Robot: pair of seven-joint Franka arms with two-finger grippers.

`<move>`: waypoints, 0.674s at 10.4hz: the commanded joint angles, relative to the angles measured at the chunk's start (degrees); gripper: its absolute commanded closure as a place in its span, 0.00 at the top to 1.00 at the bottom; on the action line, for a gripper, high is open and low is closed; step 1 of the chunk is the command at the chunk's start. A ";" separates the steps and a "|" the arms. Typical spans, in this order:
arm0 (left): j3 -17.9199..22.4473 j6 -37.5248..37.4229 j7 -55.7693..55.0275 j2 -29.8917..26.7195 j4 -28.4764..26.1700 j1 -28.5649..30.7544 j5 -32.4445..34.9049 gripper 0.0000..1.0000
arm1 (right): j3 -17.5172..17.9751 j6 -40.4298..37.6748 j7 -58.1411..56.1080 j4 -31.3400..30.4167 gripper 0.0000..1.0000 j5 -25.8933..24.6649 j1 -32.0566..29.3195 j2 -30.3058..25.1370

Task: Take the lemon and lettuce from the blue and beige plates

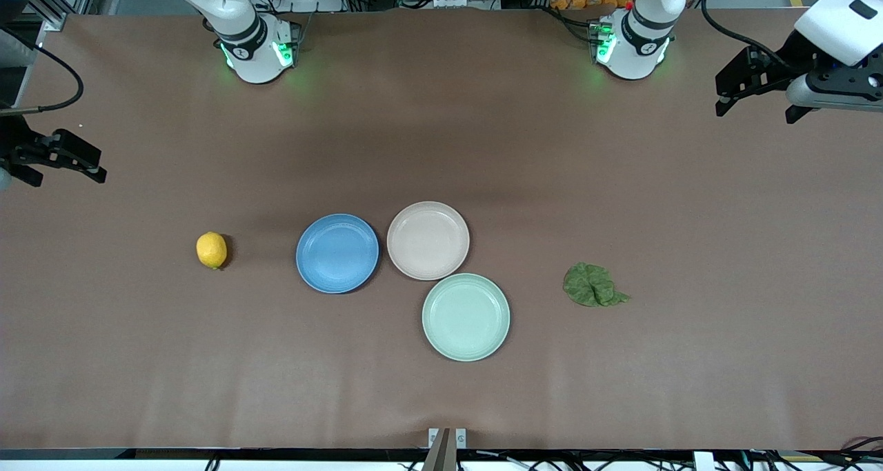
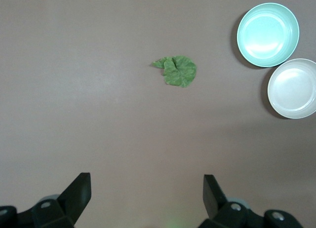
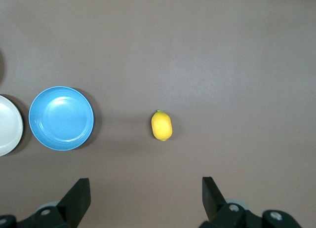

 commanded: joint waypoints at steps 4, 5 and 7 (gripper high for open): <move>0.09 -0.25 -0.92 0.82 1.43 0.36 -1.40 1.00 | 0.48 -1.58 0.92 1.64 1.00 -1.06 -0.84 0.85; 0.09 -0.16 -0.92 0.91 1.43 0.28 -1.40 1.00 | 0.56 -1.67 0.92 1.64 1.00 -1.06 -0.84 0.85; 0.09 0.36 -0.92 1.17 1.43 0.36 -1.40 1.00 | 0.56 -1.76 0.92 1.64 1.00 -1.06 -0.93 0.85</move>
